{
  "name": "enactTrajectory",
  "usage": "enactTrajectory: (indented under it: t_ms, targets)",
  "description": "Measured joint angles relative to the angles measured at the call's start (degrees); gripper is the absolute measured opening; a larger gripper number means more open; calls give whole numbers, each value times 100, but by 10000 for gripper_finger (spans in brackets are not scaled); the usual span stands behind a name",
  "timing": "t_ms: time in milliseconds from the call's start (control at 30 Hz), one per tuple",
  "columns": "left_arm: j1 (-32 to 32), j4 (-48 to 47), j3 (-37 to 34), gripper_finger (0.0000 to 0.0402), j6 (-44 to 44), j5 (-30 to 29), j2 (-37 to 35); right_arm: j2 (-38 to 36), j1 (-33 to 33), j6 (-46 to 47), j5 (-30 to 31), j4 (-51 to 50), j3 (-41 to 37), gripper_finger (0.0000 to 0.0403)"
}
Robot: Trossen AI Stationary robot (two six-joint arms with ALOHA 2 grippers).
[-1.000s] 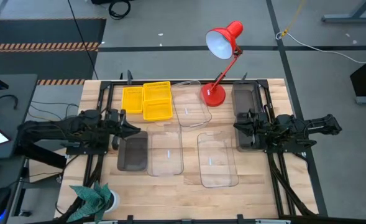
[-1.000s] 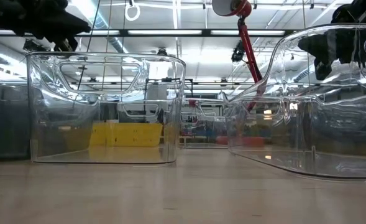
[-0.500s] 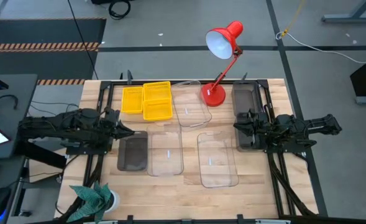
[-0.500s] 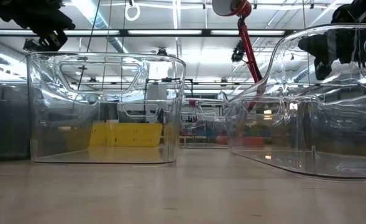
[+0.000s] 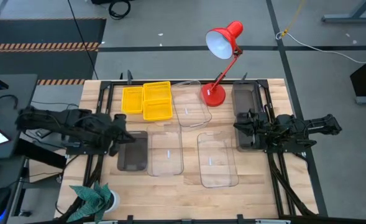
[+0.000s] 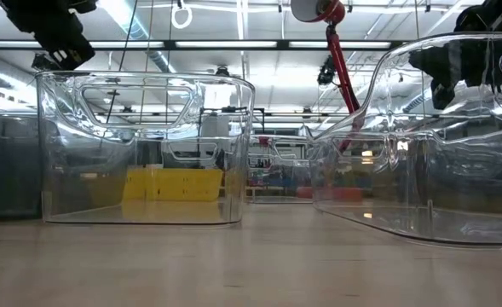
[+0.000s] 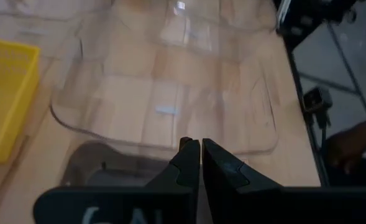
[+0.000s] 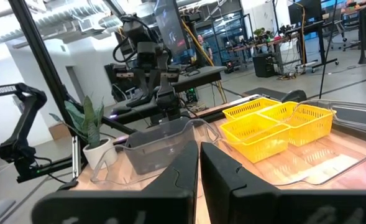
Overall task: Stack baskets by color
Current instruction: Stack the left yellow bin on the bottom right yellow bin
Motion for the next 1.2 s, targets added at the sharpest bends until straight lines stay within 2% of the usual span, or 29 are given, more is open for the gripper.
enactTrajectory:
  t_ms: [167,333,467,767,900,1033,1200]
  targets:
    - [-218,-147,367,23,-61,-83,280,0,0,0,0,2,0,23]
    - [-302,-297,565,23,-42,-647,345,0,0,0,1,0,0,23]
    - [-217,-411,835,23,4,-903,552,0,0,0,0,0,0,23]
    - [240,-819,1718,23,563,-923,1555,0,0,0,0,0,-1,23]
    - [726,-598,1749,23,866,-913,1815,0,0,-1,0,0,-1,23]
    - [1507,-509,1749,17,1203,-858,2178,0,0,-1,0,0,-1,23]
    - [2535,-465,1749,6,1455,73,2745,0,0,0,0,0,-1,23]
